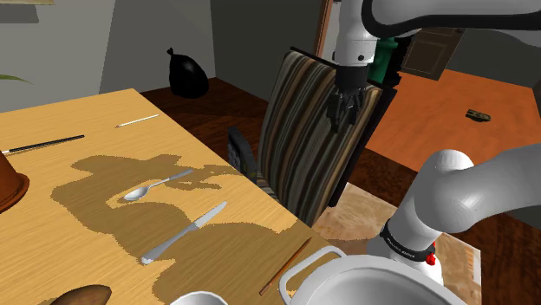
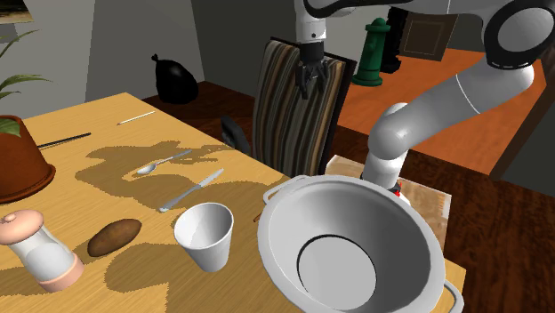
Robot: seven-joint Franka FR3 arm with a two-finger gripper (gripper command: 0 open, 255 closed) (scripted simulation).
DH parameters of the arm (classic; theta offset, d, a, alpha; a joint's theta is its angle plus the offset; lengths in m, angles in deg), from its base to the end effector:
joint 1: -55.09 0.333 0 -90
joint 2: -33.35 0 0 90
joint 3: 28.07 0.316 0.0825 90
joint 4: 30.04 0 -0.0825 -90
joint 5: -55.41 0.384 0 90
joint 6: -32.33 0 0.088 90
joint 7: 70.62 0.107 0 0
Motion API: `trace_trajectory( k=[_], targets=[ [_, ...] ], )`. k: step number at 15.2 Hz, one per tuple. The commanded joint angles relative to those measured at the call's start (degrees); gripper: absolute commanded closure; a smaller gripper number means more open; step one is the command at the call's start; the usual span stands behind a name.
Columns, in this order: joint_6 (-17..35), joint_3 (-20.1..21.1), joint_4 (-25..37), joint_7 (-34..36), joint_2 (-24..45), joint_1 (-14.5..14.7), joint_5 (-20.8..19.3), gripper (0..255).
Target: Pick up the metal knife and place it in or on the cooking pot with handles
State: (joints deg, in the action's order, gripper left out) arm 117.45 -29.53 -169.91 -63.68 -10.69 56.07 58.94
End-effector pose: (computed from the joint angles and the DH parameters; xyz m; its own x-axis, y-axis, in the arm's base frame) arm 0.2967 0.0030 0.5393 0.9745 -0.1132 -0.1939 -0.1261 -0.9904 -0.0559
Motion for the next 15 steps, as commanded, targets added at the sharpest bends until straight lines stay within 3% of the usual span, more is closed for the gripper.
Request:
trace_trajectory(
  k=[1,8,15],
  targets=[
    [0.00,0.00,0.00,0.00,0.00,0.00,0.00,0],
    [5.63,11.65,-7.51,21.45,-6.25,-0.34,10.86,0],
    [14.50,25.46,-9.22,42.70,-4.93,-0.79,21.54,0]
  ],
)
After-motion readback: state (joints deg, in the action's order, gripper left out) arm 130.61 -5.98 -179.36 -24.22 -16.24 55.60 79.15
